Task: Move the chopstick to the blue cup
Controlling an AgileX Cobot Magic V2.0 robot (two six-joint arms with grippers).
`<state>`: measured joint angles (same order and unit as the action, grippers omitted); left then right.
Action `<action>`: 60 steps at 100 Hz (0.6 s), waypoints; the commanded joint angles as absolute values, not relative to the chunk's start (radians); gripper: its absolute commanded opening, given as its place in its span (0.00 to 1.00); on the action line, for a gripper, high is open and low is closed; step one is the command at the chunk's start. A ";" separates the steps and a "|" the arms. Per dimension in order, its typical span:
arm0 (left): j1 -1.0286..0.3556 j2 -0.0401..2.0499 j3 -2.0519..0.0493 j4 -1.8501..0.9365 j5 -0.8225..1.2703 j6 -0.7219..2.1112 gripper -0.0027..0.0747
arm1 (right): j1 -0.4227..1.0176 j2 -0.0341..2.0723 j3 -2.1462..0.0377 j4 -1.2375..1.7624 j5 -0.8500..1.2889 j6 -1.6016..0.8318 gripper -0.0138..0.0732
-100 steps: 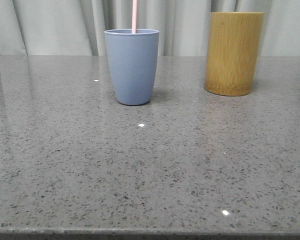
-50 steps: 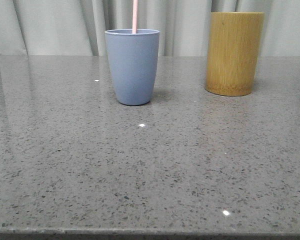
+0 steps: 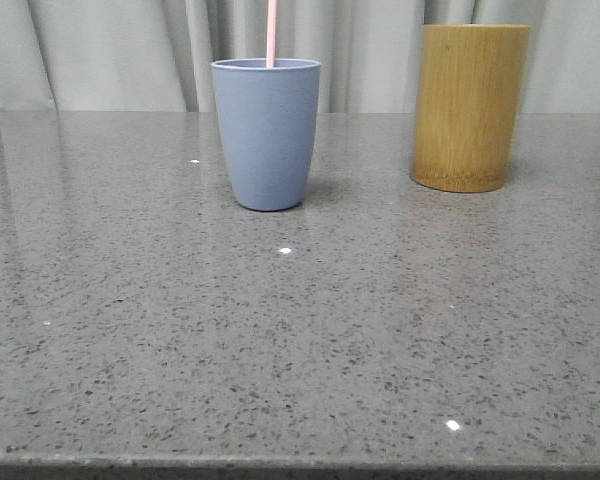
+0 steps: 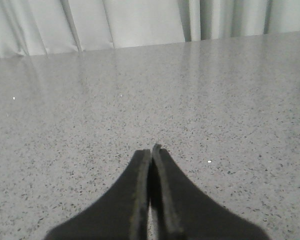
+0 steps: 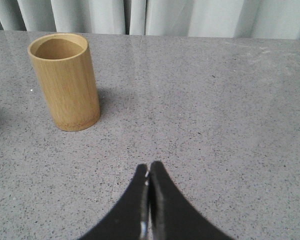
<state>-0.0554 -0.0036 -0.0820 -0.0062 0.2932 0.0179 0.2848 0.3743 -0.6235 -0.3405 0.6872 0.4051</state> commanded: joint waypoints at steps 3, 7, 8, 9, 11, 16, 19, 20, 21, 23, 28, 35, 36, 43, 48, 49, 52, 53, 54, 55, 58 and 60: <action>-0.048 -0.031 -0.078 0.033 0.158 -0.064 0.01 | 0.279 0.383 -0.646 -0.363 0.619 0.403 0.08; -0.041 -0.031 -0.064 0.036 0.131 -0.070 0.01 | 0.279 0.383 -0.646 -0.363 0.619 0.403 0.08; -0.041 -0.031 -0.059 0.036 0.127 -0.070 0.01 | 0.279 0.383 -0.646 -0.363 0.619 0.403 0.08; -0.038 -0.031 -0.056 0.036 0.117 -0.070 0.01 | 0.279 0.383 -0.646 -0.363 0.619 0.403 0.08; -0.037 -0.031 -0.049 0.036 0.104 -0.070 0.01 | 0.279 0.383 -0.646 -0.363 0.619 0.403 0.08; -0.035 -0.031 -0.031 0.036 0.076 -0.070 0.01 | 0.279 0.383 -0.646 -0.363 0.619 0.403 0.08; -0.035 -0.031 -0.022 0.036 0.068 -0.070 0.01 | 0.279 0.383 -0.646 -0.363 0.619 0.403 0.08; -0.035 -0.031 -0.018 0.036 0.063 -0.070 0.01 | 0.279 0.383 -0.646 -0.363 0.619 0.403 0.08; -0.035 -0.031 -0.016 0.036 0.061 -0.070 0.01 | 0.279 0.383 -0.646 -0.363 0.619 0.403 0.08; -0.035 -0.031 -0.010 0.036 0.056 -0.070 0.01 | 0.279 0.383 -0.646 -0.363 0.619 0.403 0.08; -0.035 -0.033 0.002 0.036 0.049 -0.070 0.01 | 0.279 0.383 -0.646 -0.363 0.619 0.403 0.08; -0.035 -0.037 0.010 0.038 0.056 -0.070 0.01 | 0.279 0.383 -0.646 -0.363 0.619 0.403 0.08; -0.035 -0.037 0.010 0.038 0.058 -0.070 0.01 | 0.279 0.383 -0.646 -0.363 0.619 0.403 0.08; -0.035 -0.037 0.010 0.038 0.051 -0.070 0.01 | 0.279 0.383 -0.646 -0.363 0.619 0.403 0.08; -0.035 -0.037 0.010 0.038 0.050 -0.070 0.01 | 0.279 0.383 -0.646 -0.363 0.619 0.403 0.08; -0.035 -0.037 0.010 0.038 0.050 -0.070 0.01 | 0.279 0.383 -0.646 -0.363 0.619 0.403 0.08; -0.035 -0.037 0.010 0.038 0.050 -0.070 0.01 | 0.279 0.383 -0.646 -0.363 0.619 0.403 0.08; -0.035 -0.037 0.010 0.036 0.050 -0.070 0.01 | 0.279 0.383 -0.646 -0.363 0.619 0.403 0.08; -0.035 -0.037 0.010 0.036 0.050 -0.070 0.01 | 0.279 0.383 -0.646 -0.363 0.619 0.403 0.08; -0.035 -0.037 0.010 0.034 0.050 -0.070 0.01 | 0.279 0.383 -0.646 -0.363 0.619 0.403 0.08; -0.035 -0.037 0.010 0.030 0.050 -0.070 0.01 | 0.279 0.383 -0.646 -0.363 0.619 0.403 0.08; -0.035 -0.037 0.010 0.029 0.050 -0.070 0.01 | 0.279 0.383 -0.646 -0.363 0.619 0.403 0.08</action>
